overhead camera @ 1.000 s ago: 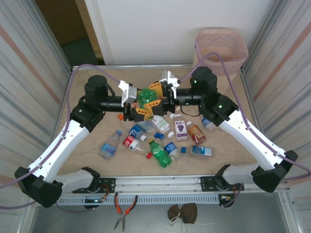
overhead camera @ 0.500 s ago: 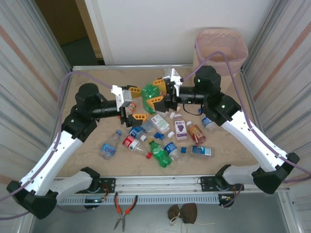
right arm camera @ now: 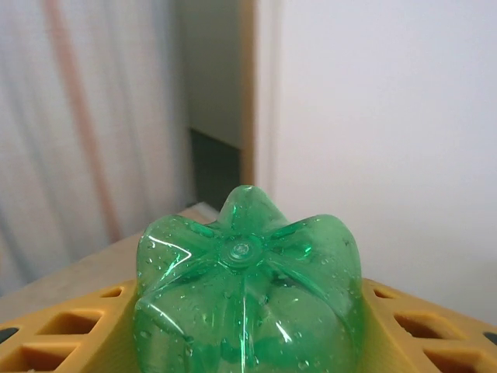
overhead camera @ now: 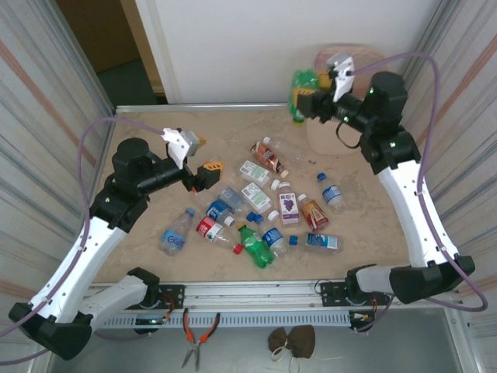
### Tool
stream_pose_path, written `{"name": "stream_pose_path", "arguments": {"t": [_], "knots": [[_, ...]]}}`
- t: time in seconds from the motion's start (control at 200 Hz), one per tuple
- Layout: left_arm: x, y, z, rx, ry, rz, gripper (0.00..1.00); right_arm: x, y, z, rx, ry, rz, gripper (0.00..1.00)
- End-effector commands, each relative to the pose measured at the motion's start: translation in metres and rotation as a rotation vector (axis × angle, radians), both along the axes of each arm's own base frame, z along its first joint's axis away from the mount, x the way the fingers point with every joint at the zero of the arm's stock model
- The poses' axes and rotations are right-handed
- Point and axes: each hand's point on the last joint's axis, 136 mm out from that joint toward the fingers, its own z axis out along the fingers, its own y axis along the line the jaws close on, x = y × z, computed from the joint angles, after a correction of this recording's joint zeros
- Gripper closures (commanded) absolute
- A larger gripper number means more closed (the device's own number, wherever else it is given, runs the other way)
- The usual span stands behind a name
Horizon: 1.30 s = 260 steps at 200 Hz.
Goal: Put the plastic bottles in the bin
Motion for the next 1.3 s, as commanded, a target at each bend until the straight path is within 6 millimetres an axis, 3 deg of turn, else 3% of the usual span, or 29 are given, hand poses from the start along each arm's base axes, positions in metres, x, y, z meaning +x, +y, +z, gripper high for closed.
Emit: {"name": "stream_pose_path", "arguments": {"t": [0.0, 0.15, 0.311, 0.446, 0.631, 0.782, 1.102, 1.298], "knots": [[0.007, 0.011, -0.004, -0.004, 0.066, 0.080, 0.17, 0.042, -0.047, 0.012, 0.060, 0.011, -0.180, 0.51], [0.011, 0.015, -0.007, 0.005, 0.081, 0.108, 0.18, 0.095, -0.098, 0.010, 0.097, 0.040, -0.306, 0.54], [0.012, 0.014, -0.011, 0.007, 0.098, 0.103, 0.18, 0.144, -0.136, 0.006, 0.122, 0.075, -0.379, 0.58], [0.011, 0.014, -0.015, 0.006, 0.109, 0.106, 0.18, 0.183, -0.155, -0.021, 0.103, 0.162, -0.428, 0.63], [0.021, 0.020, -0.020, 0.024, 0.115, 0.161, 0.17, 0.219, -0.167, -0.068, 0.066, 0.289, -0.485, 0.68], [0.027, 0.020, -0.027, 0.036, 0.136, 0.168, 0.17, 0.236, -0.172, -0.112, 0.023, 0.389, -0.504, 0.67], [0.038, 0.020, -0.052, 0.041, 0.222, 0.169, 0.17, 0.249, -0.178, -0.203, -0.111, 0.585, -0.561, 0.67], [0.042, 0.023, -0.063, 0.048, 0.257, 0.180, 0.18, 0.251, -0.182, -0.244, -0.180, 0.675, -0.585, 0.65]]}}
